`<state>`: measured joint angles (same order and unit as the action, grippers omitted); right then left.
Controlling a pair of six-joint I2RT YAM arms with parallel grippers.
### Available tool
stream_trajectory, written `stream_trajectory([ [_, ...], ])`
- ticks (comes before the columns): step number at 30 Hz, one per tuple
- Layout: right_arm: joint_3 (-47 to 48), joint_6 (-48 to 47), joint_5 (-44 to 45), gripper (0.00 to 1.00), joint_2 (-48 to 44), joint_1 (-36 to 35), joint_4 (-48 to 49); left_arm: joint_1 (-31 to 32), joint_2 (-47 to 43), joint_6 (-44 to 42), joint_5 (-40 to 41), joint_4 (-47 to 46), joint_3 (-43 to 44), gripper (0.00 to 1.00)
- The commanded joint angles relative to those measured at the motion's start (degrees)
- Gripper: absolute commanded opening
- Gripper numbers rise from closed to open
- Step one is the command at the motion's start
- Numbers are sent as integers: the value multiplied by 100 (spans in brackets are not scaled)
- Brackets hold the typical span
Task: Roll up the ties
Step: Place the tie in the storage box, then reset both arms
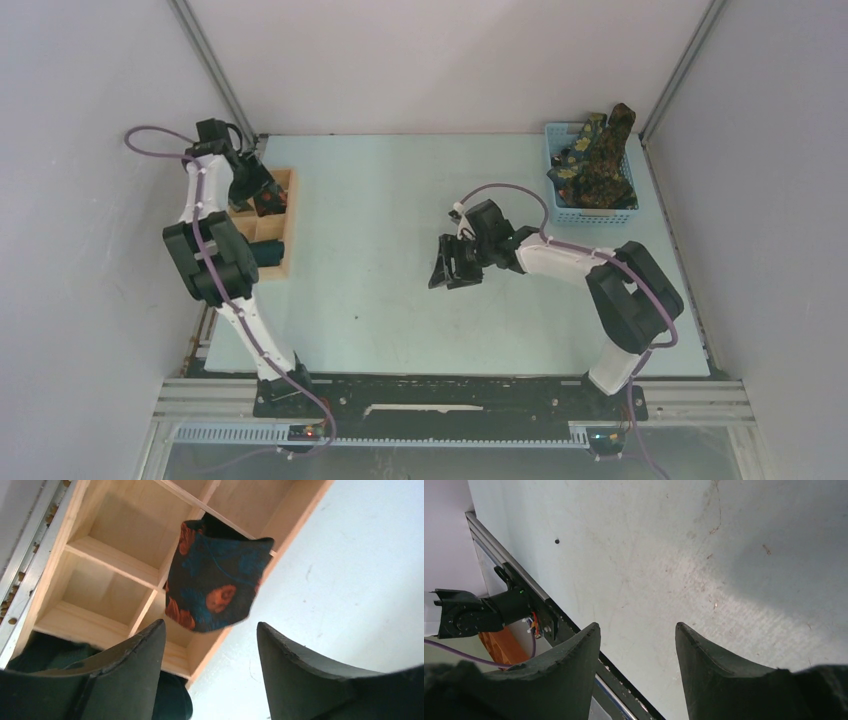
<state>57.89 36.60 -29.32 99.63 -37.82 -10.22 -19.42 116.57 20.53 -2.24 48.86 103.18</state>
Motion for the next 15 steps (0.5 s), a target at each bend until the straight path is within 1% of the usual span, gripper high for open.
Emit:
stream_trajectory([
  [1,286,-331,296,60,-484,-39,-383,92,-1066,33,-142,-248,-91,74],
  [8,759,-773,744,60,-1076,-54,-849,370,-2154,0,-190,-284,-502,88],
  [10,834,-917,903,61,-1309,-53,-913,436,-2496,-34,-237,-273,-707,99],
  [15,909,-1282,1550,63,-2124,-56,-1029,647,-3647,-56,-387,-317,-1756,100],
])
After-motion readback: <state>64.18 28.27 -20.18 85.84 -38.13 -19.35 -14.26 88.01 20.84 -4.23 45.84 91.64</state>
